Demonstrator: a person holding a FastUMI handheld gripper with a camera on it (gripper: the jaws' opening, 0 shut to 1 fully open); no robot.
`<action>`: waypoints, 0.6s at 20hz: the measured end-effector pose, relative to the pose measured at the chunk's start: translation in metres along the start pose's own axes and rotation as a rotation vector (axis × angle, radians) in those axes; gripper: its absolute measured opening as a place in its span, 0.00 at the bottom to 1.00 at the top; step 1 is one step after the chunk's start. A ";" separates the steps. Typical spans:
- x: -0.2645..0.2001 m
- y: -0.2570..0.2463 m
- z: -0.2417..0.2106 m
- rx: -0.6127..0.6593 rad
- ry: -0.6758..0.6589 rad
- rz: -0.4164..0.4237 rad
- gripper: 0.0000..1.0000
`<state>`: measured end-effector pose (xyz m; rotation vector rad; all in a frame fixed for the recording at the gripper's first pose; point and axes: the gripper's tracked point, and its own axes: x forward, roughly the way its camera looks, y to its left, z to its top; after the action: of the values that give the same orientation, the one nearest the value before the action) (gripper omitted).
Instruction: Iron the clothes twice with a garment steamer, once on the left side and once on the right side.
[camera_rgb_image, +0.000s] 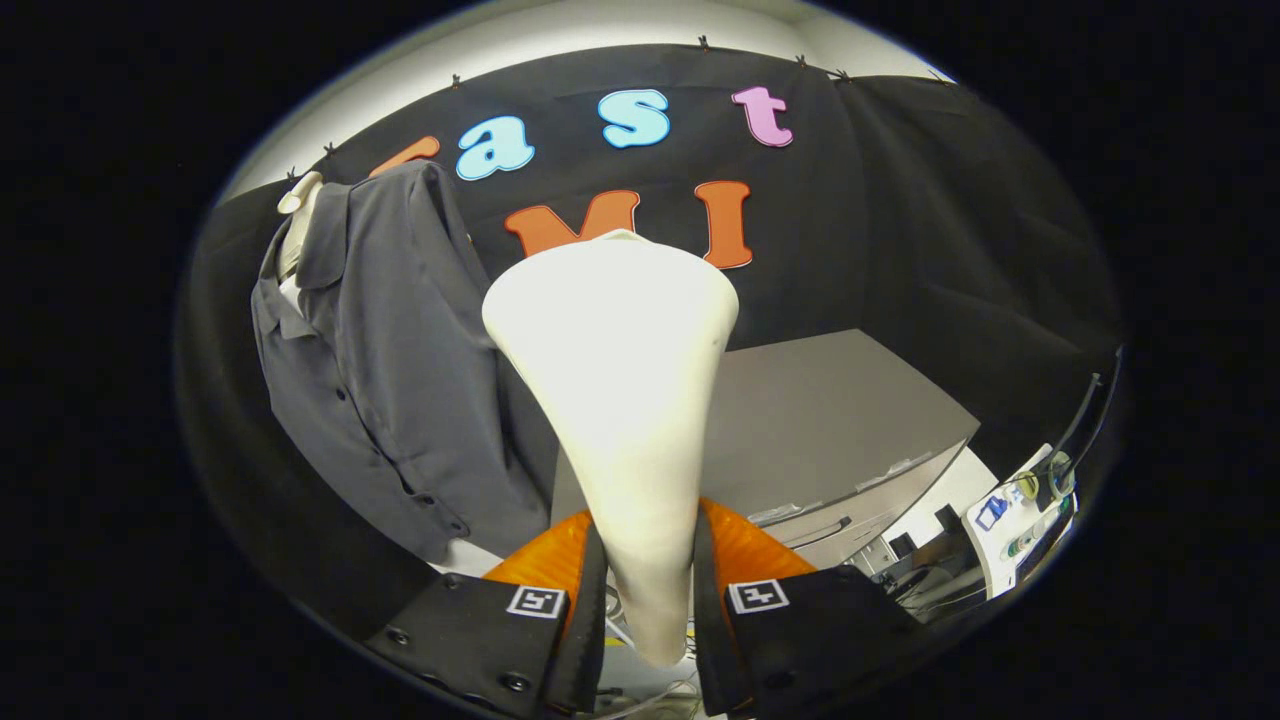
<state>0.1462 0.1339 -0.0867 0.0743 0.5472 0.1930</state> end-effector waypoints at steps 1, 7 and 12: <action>-0.005 0.012 0.000 -0.007 -0.007 0.004 0.45; -0.029 0.082 -0.005 -0.013 -0.028 0.057 0.45; -0.037 0.128 -0.007 -0.019 -0.041 0.080 0.45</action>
<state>0.0908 0.2516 -0.0585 0.0816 0.5021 0.2739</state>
